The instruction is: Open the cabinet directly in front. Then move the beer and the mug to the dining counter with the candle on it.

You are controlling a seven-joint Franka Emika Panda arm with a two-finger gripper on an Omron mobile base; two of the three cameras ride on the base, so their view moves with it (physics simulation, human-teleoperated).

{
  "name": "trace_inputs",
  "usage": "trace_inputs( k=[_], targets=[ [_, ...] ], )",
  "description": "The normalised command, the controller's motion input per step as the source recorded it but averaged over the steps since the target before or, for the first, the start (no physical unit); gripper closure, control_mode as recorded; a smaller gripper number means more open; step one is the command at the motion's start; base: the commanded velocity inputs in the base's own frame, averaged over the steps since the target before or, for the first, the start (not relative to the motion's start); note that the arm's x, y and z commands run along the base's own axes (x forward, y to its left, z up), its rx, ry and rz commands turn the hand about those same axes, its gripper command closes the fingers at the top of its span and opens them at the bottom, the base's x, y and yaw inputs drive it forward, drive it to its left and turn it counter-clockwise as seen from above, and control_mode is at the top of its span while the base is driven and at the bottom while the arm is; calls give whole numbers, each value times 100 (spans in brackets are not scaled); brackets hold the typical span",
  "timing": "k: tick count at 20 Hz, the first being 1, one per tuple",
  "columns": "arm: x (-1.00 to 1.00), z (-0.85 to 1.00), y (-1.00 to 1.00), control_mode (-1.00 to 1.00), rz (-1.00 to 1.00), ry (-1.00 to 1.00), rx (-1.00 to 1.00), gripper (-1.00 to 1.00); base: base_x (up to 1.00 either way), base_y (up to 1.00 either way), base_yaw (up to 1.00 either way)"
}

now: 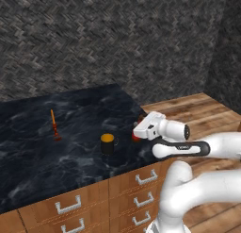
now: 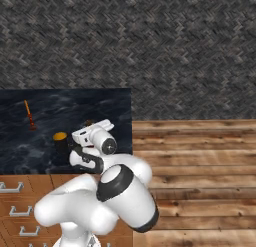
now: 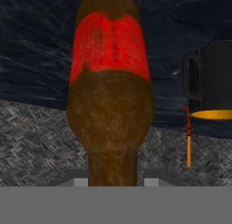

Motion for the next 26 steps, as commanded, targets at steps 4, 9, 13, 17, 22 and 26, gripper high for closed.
trace_inputs(
  k=[4, 9, 13, 17, 22, 26],
  targets=[
    [0, -29, 0, -100, 0, -9, 0, 100, 0, 0, 0],
    [0, -23, 0, -100, 0, -9, 0, 100, 0, 0, 0],
    [0, -30, 0, -100, 0, -6, 0, 100, 0, 0, 0],
    [0, -32, 0, -100, 0, -5, 0, 100, 0, 0, 0],
    [0, -30, -10, -100, 0, -6, 0, 100, 0, 0, 0],
    [-3, -28, -16, -100, 0, -8, 0, 100, 0, 0, 0]
  ],
)
